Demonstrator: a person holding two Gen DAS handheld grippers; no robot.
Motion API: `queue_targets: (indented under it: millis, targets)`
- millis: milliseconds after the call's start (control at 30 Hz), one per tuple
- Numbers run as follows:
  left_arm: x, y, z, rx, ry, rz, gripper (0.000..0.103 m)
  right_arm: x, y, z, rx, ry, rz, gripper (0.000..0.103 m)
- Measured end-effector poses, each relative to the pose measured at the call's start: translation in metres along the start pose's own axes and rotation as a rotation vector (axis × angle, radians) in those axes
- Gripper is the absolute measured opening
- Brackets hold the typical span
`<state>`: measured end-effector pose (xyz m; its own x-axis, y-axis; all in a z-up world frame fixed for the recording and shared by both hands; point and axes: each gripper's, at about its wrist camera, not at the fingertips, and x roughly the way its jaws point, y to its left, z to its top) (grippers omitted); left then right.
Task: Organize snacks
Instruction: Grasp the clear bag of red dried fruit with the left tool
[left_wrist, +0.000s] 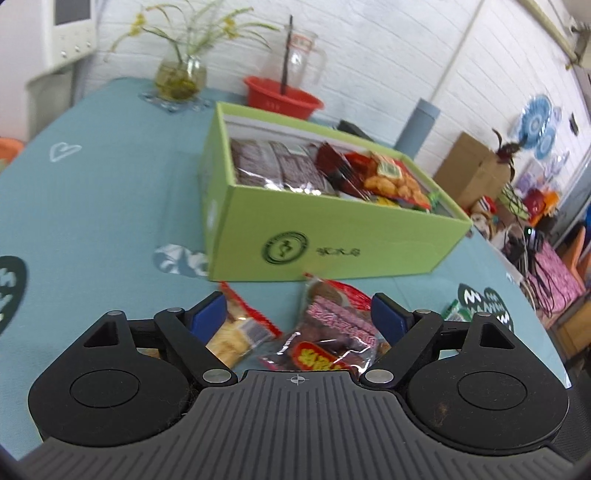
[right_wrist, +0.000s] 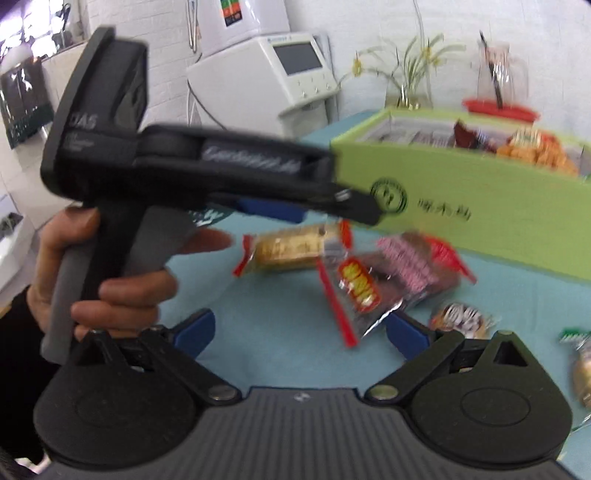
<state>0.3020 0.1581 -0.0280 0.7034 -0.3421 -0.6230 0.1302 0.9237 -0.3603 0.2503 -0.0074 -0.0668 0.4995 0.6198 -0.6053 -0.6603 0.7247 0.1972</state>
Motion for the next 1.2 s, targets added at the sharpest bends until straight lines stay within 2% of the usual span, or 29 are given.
queue_targets:
  millis: [167,333,400,467,500,567,633,733,833,933,1033,1200]
  targets:
    - [0.000,-0.007,0.000,0.026,0.001,-0.002,0.072,-0.013,-0.035,-0.003,0.099,-0.038,-0.119,0.099]
    - [0.016,-0.021,0.005,0.074,0.043,-0.043,0.071,-0.004,-0.024,0.002,0.033,-0.038,-0.041,0.098]
    - [0.031,-0.027,0.006,0.105,0.093,-0.038,0.065,0.006,-0.024,0.006,0.030,-0.015,-0.025,0.098]
    - [0.042,-0.026,0.005,0.117,0.139,-0.016,0.043,0.013,-0.027,0.010,0.009,-0.003,-0.005,0.098]
    - [0.044,-0.021,0.004,0.088,0.158,-0.029,0.042,0.015,-0.028,0.010,0.003,0.007,0.007,0.098]
    - [0.041,-0.015,0.000,0.038,0.192,-0.102,0.036,0.014,-0.028,0.010,-0.018,0.008,0.037,0.099]
    - [0.034,-0.017,-0.007,0.043,0.197,-0.105,0.035,0.010,-0.027,0.007,-0.036,0.016,0.048,0.099]
    - [0.018,-0.022,-0.026,0.009,0.200,-0.124,0.036,-0.003,-0.025,-0.003,-0.036,0.024,0.068,0.098]
    - [-0.001,-0.034,-0.052,-0.007,0.195,-0.143,0.036,-0.018,-0.021,-0.019,-0.047,0.027,0.031,0.098]
    - [-0.014,-0.048,-0.070,0.007,0.166,-0.110,0.045,-0.033,-0.017,-0.032,-0.047,0.009,-0.013,0.098]
    - [-0.020,-0.051,-0.074,0.000,0.125,-0.043,0.065,-0.042,-0.012,-0.039,-0.072,-0.017,-0.077,0.099]
    - [-0.017,-0.055,-0.075,0.008,0.135,-0.043,0.067,-0.036,-0.011,-0.043,-0.090,-0.017,-0.093,0.099]
